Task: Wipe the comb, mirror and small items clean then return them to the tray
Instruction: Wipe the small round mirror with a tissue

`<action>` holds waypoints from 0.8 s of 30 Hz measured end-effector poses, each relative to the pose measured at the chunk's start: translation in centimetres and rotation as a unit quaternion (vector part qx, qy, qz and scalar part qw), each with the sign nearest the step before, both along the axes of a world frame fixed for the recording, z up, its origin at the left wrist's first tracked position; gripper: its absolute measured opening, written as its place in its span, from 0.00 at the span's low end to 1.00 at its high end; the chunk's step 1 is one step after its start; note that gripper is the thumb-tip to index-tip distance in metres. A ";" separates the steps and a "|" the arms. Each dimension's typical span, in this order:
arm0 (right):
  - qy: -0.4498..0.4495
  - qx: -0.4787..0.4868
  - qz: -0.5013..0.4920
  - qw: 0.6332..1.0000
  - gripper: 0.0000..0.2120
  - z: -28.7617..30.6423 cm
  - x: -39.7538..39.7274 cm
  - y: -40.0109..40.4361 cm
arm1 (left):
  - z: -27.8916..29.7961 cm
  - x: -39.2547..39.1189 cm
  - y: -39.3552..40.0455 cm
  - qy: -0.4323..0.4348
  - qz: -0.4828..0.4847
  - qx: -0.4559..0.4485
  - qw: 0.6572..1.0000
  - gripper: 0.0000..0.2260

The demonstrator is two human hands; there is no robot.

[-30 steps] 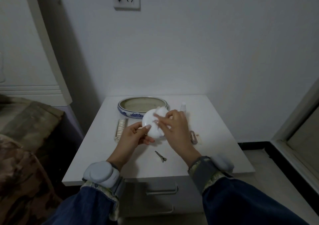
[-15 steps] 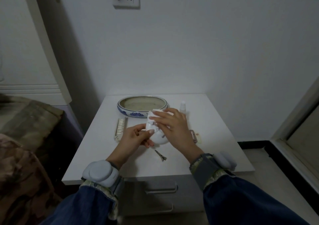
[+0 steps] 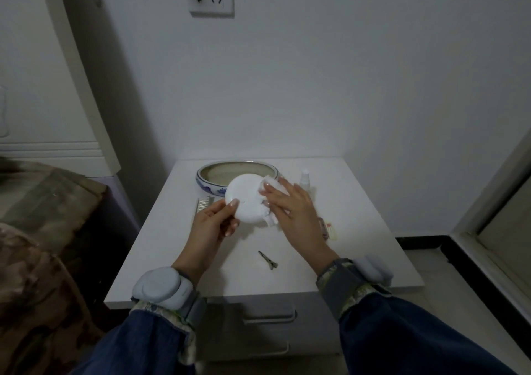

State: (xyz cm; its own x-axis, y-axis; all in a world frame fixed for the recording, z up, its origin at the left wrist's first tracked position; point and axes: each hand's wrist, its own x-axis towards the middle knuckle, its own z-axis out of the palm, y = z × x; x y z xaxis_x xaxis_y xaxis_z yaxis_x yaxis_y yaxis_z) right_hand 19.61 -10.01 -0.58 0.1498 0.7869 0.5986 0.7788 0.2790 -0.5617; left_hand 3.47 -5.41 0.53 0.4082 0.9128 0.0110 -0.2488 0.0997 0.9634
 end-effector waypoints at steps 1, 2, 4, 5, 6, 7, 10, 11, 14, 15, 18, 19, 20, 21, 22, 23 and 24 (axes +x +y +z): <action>0.013 0.004 -0.014 1.000 0.17 0.0 0.1 -0.1 | 0.1 0.0 0.0 -0.003 0.002 -0.001 1.000 0.07; 0.014 0.006 -0.020 1.000 0.16 0.0 0.1 -0.1 | 0.1 0.1 -0.1 -0.003 0.004 -0.002 1.000 0.07; -0.023 0.007 -0.007 1.000 0.17 -0.1 -0.5 -0.3 | 0.0 0.1 0.0 0.002 0.009 -0.005 1.000 0.08; -0.061 0.012 0.011 0.998 0.17 -0.2 -0.8 -0.4 | 0.0 0.1 0.0 0.000 0.011 -0.007 1.000 0.08; -0.108 0.025 0.030 0.993 0.16 -0.3 -1.1 -0.3 | -0.1 0.1 0.0 -0.006 0.012 -0.010 1.000 0.08; -0.157 0.041 0.043 0.986 0.15 -0.6 -1.3 -0.3 | 0.0 0.1 -0.1 -0.015 0.012 -0.014 1.000 0.09; -0.242 0.085 0.043 0.966 0.13 -0.7 -1.1 -0.1 | 0.2 0.2 -0.2 -0.028 0.013 -0.030 0.999 0.09; -0.251 0.095 0.033 0.963 0.13 -0.7 -1.0 -0.1 | 0.2 0.2 -0.3 -0.028 0.013 -0.036 0.999 0.09; -0.218 0.098 -0.011 0.971 0.13 -0.4 -0.6 -0.2 | 0.4 0.1 -0.1 -0.040 0.028 -0.062 0.997 0.08; -0.190 0.096 -0.038 0.976 0.14 -0.3 -0.4 -0.2 | 0.5 0.1 0.0 -0.053 0.035 -0.075 0.995 0.08; -0.097 0.081 -0.087 0.988 0.15 0.0 -0.1 -0.4 | 0.5 0.0 0.4 -0.088 0.048 -0.105 0.989 0.07; -0.085 0.078 -0.067 0.991 0.15 0.0 -0.3 -0.4 | 0.5 0.0 0.4 -0.090 0.049 -0.110 0.989 0.07; -0.087 0.072 -0.035 0.993 0.15 -0.1 -0.6 -0.5 | 0.5 0.0 0.5 -0.086 0.048 -0.113 0.989 0.07; -0.100 0.063 0.000 0.993 0.15 -0.2 -0.9 -0.6 | 0.3 0.1 0.5 -0.079 0.044 -0.113 0.989 0.07; -0.116 0.054 0.028 0.991 0.14 -0.3 -1.2 -0.5 | 0.2 0.1 0.5 -0.070 0.037 -0.109 0.991 0.07; -0.129 0.047 0.045 0.989 0.14 -0.4 -1.4 -0.4 | 0.1 0.1 0.5 -0.062 0.030 -0.104 0.992 0.08; -0.130 0.043 0.053 0.989 0.15 -0.5 -1.2 -0.3 | 0.0 0.1 0.4 -0.055 0.025 -0.099 0.993 0.08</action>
State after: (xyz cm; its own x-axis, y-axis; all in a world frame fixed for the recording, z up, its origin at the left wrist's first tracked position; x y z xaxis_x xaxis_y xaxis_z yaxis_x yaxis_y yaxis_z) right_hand 18.36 -10.32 -1.05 -0.0976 0.7349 0.6711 0.8578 0.4041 -0.3178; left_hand 3.58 -4.97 0.49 0.3687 0.9206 -0.1283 -0.3616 0.2692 0.8926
